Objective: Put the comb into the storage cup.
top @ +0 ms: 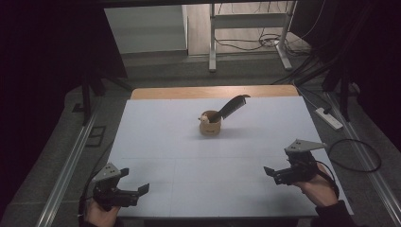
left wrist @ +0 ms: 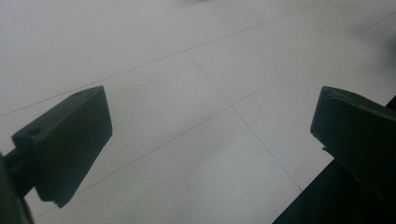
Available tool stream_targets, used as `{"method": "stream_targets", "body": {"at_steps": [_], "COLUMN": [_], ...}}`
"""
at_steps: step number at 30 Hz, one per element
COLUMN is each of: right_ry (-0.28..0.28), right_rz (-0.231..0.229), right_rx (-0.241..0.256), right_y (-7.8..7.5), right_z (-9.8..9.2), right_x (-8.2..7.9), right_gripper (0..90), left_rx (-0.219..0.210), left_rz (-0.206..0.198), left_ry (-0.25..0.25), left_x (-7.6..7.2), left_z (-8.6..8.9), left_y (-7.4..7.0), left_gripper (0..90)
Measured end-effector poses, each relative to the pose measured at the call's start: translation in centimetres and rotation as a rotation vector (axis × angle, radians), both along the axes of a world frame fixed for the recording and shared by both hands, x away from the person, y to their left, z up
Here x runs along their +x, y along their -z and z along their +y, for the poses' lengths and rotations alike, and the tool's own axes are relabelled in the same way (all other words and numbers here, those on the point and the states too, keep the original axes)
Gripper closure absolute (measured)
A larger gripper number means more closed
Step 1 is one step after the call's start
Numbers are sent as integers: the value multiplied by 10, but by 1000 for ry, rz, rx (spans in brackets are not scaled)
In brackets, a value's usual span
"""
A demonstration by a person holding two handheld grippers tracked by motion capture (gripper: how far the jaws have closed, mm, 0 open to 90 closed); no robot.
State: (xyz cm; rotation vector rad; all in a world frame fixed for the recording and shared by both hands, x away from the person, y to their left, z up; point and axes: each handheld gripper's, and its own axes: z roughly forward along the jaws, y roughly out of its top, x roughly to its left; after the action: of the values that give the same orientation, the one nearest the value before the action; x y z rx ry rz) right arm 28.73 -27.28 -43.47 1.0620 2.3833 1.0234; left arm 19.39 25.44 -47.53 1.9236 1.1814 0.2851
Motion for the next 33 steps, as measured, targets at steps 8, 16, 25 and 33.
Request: {"method": "stream_targets", "body": {"at_steps": [8, 16, 25, 33], "right_ry": [27, 56, 104, 124], "right_rz": [6, 1, 0, -12], "right_rx": [4, 0, 8, 3], "right_y": [2, 4, 4, 5], "right_z": [-13, -24, -39, -48], "right_x": [-5, -10, -19, -26], "right_gripper": [0, 0, 0, 0], "left_rx": [-2, -3, -5, -8], "left_rz": [-1, -2, -4, -7], "left_ry": [0, -2, -4, -2], "left_x": [0, 0, -1, -1], "left_z": [0, 1, 1, 1], "left_y": [0, 0, 0, 0], "left_gripper": [0, 0, 0, 0]}}
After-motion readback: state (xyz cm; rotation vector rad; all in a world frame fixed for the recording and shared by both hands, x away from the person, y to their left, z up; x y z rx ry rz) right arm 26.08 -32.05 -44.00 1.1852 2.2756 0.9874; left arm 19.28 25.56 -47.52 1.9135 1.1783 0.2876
